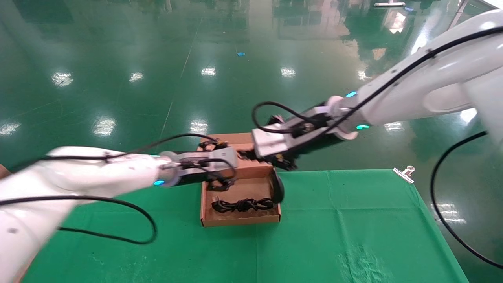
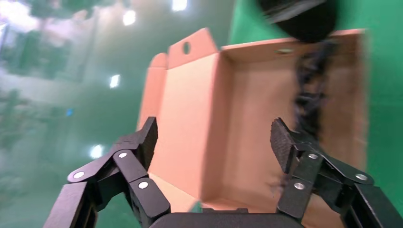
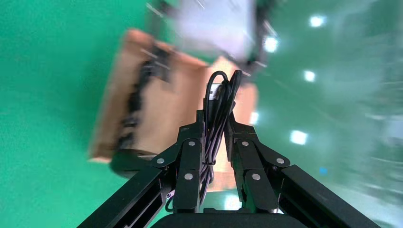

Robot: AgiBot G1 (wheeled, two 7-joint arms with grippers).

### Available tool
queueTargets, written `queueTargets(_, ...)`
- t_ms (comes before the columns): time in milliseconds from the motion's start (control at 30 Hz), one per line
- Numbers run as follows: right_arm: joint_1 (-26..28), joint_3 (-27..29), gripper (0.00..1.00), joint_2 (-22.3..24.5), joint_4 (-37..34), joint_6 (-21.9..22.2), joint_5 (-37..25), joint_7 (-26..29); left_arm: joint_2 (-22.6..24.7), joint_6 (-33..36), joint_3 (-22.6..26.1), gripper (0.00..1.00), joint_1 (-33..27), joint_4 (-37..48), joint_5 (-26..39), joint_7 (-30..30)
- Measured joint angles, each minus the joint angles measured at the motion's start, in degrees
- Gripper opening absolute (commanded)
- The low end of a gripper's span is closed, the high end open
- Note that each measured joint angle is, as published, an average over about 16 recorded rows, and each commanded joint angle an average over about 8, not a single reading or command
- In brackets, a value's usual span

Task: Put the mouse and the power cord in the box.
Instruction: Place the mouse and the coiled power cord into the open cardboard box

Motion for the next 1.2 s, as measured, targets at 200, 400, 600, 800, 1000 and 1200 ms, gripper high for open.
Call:
queueTargets(200,-3.9,-5.2,0.0,-0.2,7.8,10.2,1.8,3.9,-7.6,10.8,-3.1,1.0,-0.7,-1.5,-5.4,5.8)
queueTargets(400,-6.8,-12.0,0.0,-0.3,13.2,17.8,3.5,7.8,-13.8,16.7,-5.0,1.0,-0.6,-3.4,-8.3,9.2)
queueTargets(600,-8.1,-18.4,0.0,-0.2,15.6,21.4,4.8,11.4,-16.7,16.9,-5.1,1.0,-0.4,-5.2,-8.2,8.8)
queueTargets(800,-8.4,-23.0,0.26,-0.1,16.4,23.5,5.7,14.0,-18.0,16.1,-4.9,1.0,0.1,-7.6,-8.0,7.5)
queueTargets(1000,-8.5,-25.6,0.99,-0.1,16.3,24.9,6.4,15.6,-18.7,15.6,-4.9,1.0,0.4,-9.1,-7.8,6.6)
queueTargets(1200,-8.6,-26.5,1.0,-0.1,16.1,25.6,6.7,16.3,-18.9,15.5,-4.9,1.0,0.5,-9.6,-7.8,6.3)
